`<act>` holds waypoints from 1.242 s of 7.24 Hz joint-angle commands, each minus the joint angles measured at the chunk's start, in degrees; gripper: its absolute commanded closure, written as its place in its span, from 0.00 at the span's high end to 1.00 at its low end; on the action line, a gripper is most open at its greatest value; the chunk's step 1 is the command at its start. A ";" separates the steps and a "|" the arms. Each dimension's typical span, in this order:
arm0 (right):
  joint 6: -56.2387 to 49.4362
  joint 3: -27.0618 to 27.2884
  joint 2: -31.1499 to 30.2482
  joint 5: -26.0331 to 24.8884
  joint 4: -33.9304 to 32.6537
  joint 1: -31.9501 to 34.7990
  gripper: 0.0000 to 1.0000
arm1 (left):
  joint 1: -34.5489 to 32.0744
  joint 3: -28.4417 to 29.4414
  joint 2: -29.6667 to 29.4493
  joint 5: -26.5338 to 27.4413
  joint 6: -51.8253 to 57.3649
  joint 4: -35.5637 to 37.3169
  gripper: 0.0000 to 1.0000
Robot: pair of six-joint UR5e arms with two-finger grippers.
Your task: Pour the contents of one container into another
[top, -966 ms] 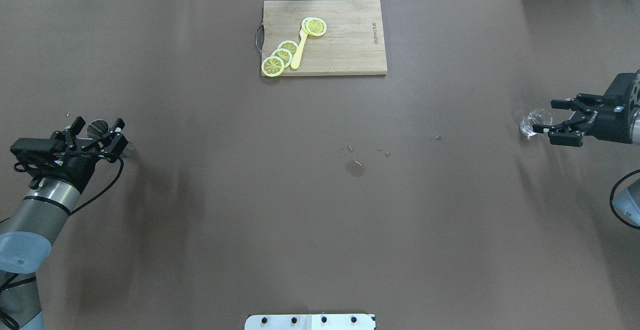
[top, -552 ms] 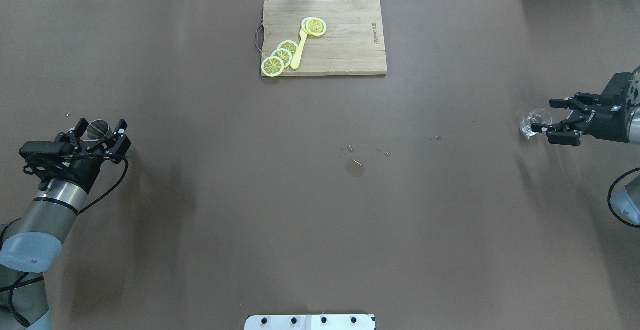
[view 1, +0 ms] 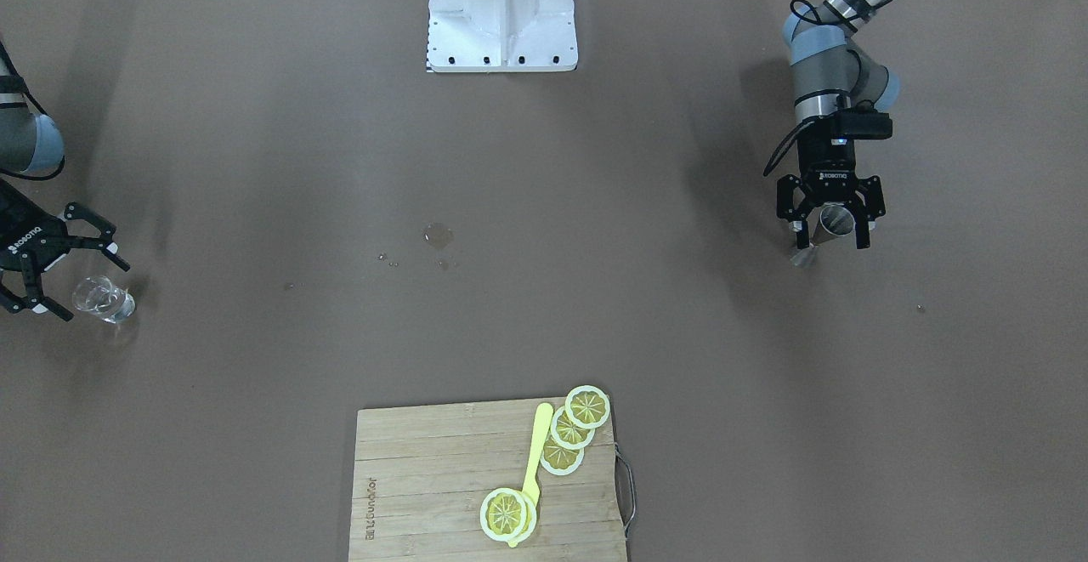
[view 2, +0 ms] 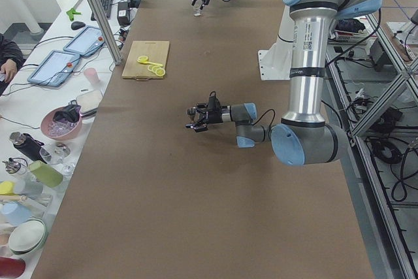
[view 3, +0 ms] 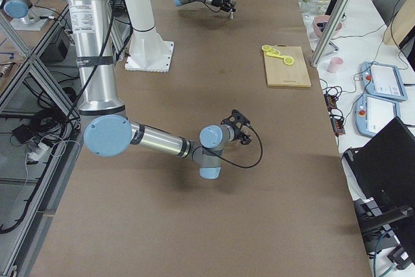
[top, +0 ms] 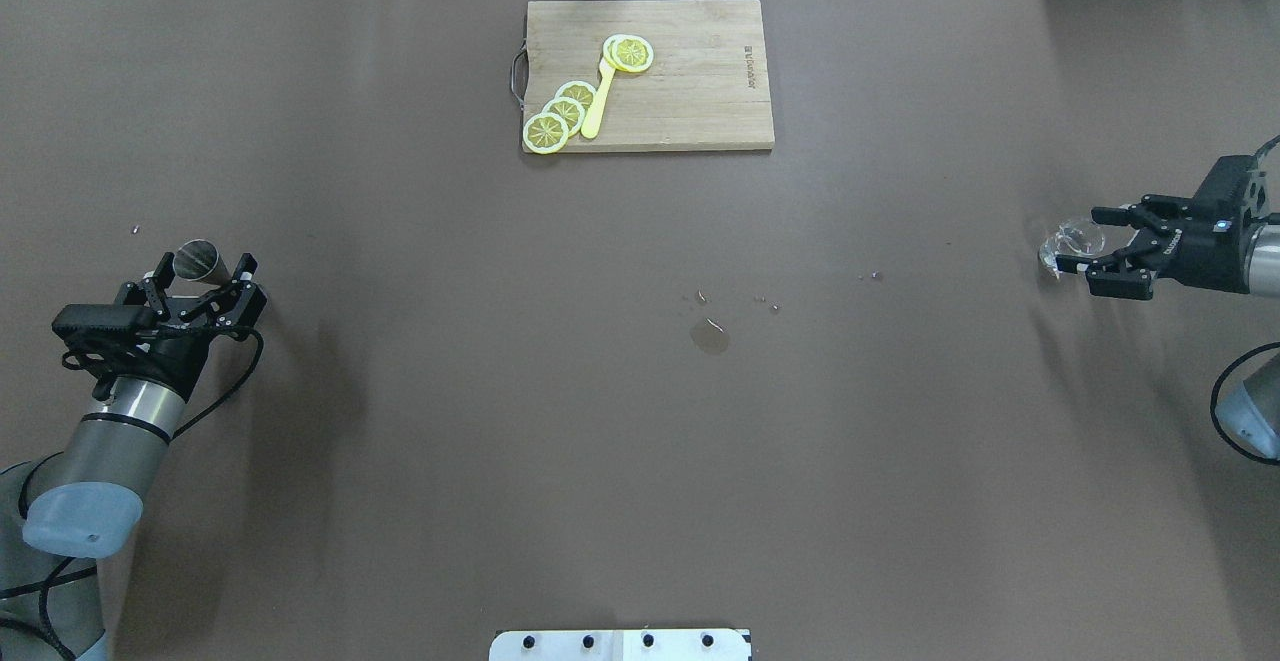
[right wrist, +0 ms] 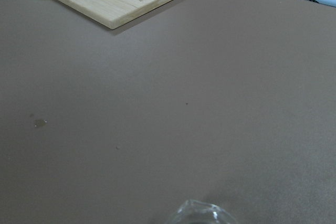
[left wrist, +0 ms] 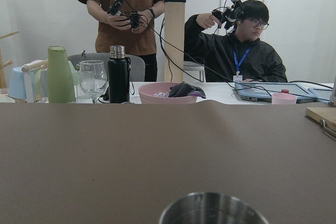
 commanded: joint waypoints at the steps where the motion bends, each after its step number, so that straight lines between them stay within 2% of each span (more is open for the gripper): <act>1: -0.12 -0.84 0.04 -1.13 0.02 -1.53 0.96 | 1.25 0.86 -0.41 0.89 -0.62 -0.14 0.93; 4: -1.61 -1.90 0.22 -1.30 0.20 -1.62 0.94 | 1.34 2.18 -1.99 0.89 -0.54 -0.05 0.89; 6: -2.58 -2.16 0.65 -3.50 0.11 -2.06 0.91 | 1.34 2.53 -1.99 0.89 -0.54 -0.13 0.83; 9: -2.58 -3.48 1.19 -3.41 0.20 -2.06 0.87 | 1.34 2.35 -1.91 0.80 -0.71 -0.22 0.45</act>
